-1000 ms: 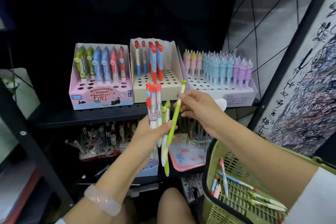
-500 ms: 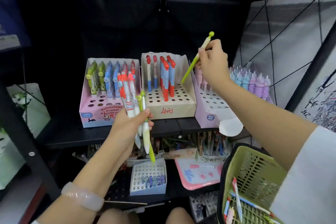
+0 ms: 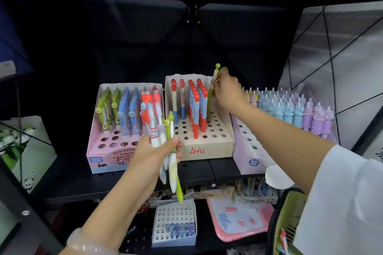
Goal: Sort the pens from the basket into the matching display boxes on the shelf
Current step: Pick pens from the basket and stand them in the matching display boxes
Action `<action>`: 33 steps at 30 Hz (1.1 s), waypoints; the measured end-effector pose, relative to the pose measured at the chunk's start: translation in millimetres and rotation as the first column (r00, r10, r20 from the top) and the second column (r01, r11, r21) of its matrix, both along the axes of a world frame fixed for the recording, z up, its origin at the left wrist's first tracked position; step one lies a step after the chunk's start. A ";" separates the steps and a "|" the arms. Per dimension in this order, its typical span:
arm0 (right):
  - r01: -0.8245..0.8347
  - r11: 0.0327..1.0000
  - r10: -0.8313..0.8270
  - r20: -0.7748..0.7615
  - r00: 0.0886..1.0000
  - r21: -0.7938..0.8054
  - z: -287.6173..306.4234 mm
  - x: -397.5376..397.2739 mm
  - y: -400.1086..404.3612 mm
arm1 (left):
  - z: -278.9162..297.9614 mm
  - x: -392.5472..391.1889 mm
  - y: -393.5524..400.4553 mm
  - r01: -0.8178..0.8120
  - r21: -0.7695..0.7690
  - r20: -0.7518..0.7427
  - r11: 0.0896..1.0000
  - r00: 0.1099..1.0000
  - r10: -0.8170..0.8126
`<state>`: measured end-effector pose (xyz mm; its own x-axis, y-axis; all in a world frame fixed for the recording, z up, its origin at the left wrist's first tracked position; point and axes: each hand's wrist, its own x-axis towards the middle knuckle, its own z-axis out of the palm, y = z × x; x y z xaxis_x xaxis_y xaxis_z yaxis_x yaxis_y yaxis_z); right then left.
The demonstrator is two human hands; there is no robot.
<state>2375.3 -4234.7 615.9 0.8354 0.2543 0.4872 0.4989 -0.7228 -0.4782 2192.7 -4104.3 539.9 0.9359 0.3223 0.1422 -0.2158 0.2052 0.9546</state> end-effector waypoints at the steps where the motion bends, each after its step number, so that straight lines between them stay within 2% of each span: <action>1: -0.005 0.999 0.003 -0.028 1.000 -0.045 -0.5 -0.3 1.7 | 0.2 0.9 0.5 0.000 0.003 -0.007 1.000 1.000 0.000; 5: -0.026 0.960 -0.005 -0.111 0.994 -0.278 -5.7 -0.5 8.8 | 1.5 1.3 4.0 -0.002 0.029 -0.013 1.000 1.000 0.002; 7: 0.032 0.956 -0.067 -0.110 0.992 -0.293 -3.2 -2.7 8.4 | 3.0 -0.5 5.1 0.004 0.029 -0.010 1.000 1.000 -0.003; 8: 0.070 0.974 -0.089 -0.079 0.993 -0.214 -0.9 -5.1 5.8 | 3.9 -1.3 5.2 0.007 0.026 -0.007 1.000 1.000 -0.006; 10: 0.103 0.991 -0.105 0.009 0.994 0.081 4.0 -19.5 -1.2 | 5.0 -2.6 5.2 0.011 0.024 -0.003 1.000 1.000 -0.011; 11: 0.061 0.972 -0.074 0.051 0.996 0.226 5.4 -32.3 -4.7 | 5.4 -2.9 4.4 0.016 0.025 -0.004 1.000 1.000 -0.016; 13: -0.097 0.927 0.076 0.073 0.994 0.361 4.6 -62.3 -10.2 | 6.4 -2.8 0.9 0.024 0.011 -0.002 1.000 1.000 -0.024; 14: -0.188 0.908 0.187 0.039 0.982 0.374 2.2 -77.3 -11.5 | 7.2 -2.2 -1.5 0.026 -0.007 0.002 1.000 1.000 -0.026; 16: -0.326 0.886 0.386 -0.135 0.913 0.329 -4.3 -103.9 -12.4 | 8.8 -1.2 -7.4 0.043 -0.027 0.013 0.999 0.999 -0.042; 18: -0.392 0.868 0.483 -0.335 0.809 0.305 -11.5 -115.8 -12.2 | 9.9 -0.2 -13.3 0.061 -0.011 0.017 0.998 0.998 -0.060; 20: -0.395 0.840 0.534 -0.441 0.721 0.372 -15.6 -120.4 -10.9 | 10.0 0.5 -18.2 0.065 -0.021 0.018 0.998 0.998 -0.064; 22: -0.385 0.828 0.549 -0.453 0.702 0.407 -17.2 -121.3 -7.8 | 9.7 -0.7 -20.0 0.065 -0.027 0.027 0.997 0.998 -0.065; 27: -0.392 0.796 0.573 -0.365 0.733 0.462 -15.7 -123.7 4.6 | 5.2 -12.2 -7.4 0.054 -0.011 0.024 0.998 0.998 -0.053; 33: -0.364 0.760 0.598 -0.362 0.715 0.538 -11.5 -133.3 37.3 | 2.2 -28.5 22.1 -0.085 0.085 0.023 0.993 0.996 0.083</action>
